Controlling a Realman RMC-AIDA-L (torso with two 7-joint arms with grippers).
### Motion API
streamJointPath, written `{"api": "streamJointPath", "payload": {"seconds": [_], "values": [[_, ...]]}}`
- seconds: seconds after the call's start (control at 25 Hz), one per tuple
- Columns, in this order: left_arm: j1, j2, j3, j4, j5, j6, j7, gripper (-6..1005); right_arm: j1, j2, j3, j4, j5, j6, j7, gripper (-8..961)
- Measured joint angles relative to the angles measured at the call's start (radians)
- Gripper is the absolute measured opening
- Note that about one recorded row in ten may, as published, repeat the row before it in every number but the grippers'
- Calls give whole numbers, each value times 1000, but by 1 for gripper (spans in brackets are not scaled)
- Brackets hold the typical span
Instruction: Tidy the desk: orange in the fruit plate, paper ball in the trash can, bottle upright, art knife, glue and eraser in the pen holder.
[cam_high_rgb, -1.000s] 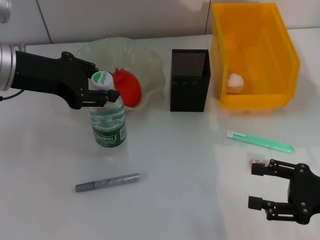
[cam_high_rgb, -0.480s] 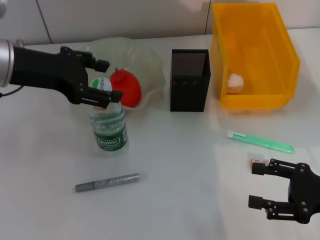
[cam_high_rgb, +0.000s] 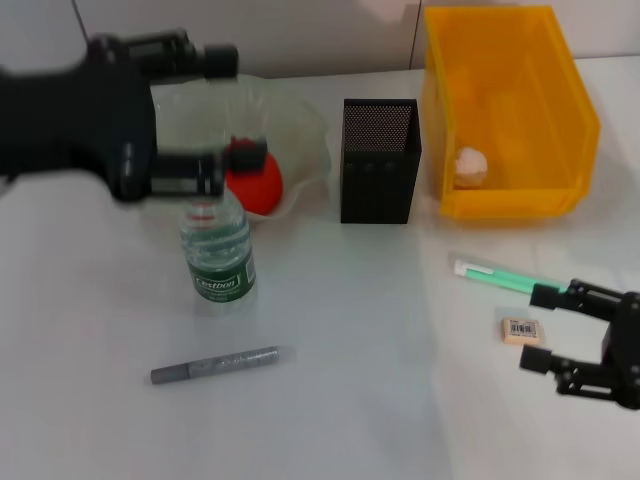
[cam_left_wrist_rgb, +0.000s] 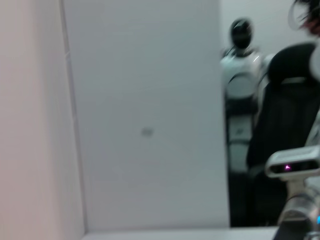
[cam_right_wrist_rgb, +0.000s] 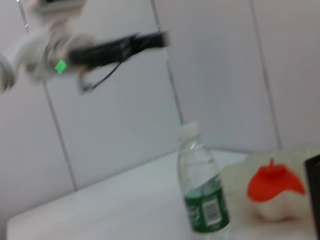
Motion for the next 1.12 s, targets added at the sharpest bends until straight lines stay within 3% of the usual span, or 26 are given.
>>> {"api": "streamJointPath", "payload": {"seconds": [0.04,0.12,0.2,0.32,0.36,0.4,0.44,0.48,0.56,0.6,0.76,0.8,0.84,0.92,1.12], "values": [[0,0,0,0,0,0,0,813,0,0,0,0,0,0,0,739],[61,0,62,-46,-79,10,80,813,-4,0,43,-33,0,-19,28,737],[122,-2,149,-154,-115,6,221,813,-6,6,92,-115,-2,-42,105,736],[128,-3,173,-211,-119,5,260,813,-6,10,102,-183,-2,-53,175,735],[130,-3,190,-288,-124,5,303,814,-6,11,103,-221,-2,-59,210,734],[118,-4,198,-432,-129,5,401,814,-4,15,103,-292,-2,-75,274,734],[118,-4,198,-432,-129,5,401,814,-4,15,103,-292,-2,-75,274,733],[104,-4,198,-554,-129,6,511,814,0,19,103,-377,-3,-95,346,733],[98,-3,198,-608,-130,3,569,814,1,21,102,-423,-4,-103,382,731],[86,-2,198,-711,-129,-12,672,813,4,22,97,-536,-10,-120,476,731],[72,-2,200,-804,-122,-36,771,813,22,23,89,-731,-54,-148,636,729],[61,-3,201,-854,-122,-49,824,813,47,25,76,-867,-126,-157,752,728],[61,-3,201,-854,-122,-49,824,813,47,25,76,-867,-126,-157,752,728],[32,-3,210,-920,-117,-85,855,814,113,34,17,-1073,-308,-157,956,727],[11,-3,227,-970,-115,-123,859,814,212,38,-104,-1202,-514,-194,1154,724]]}}
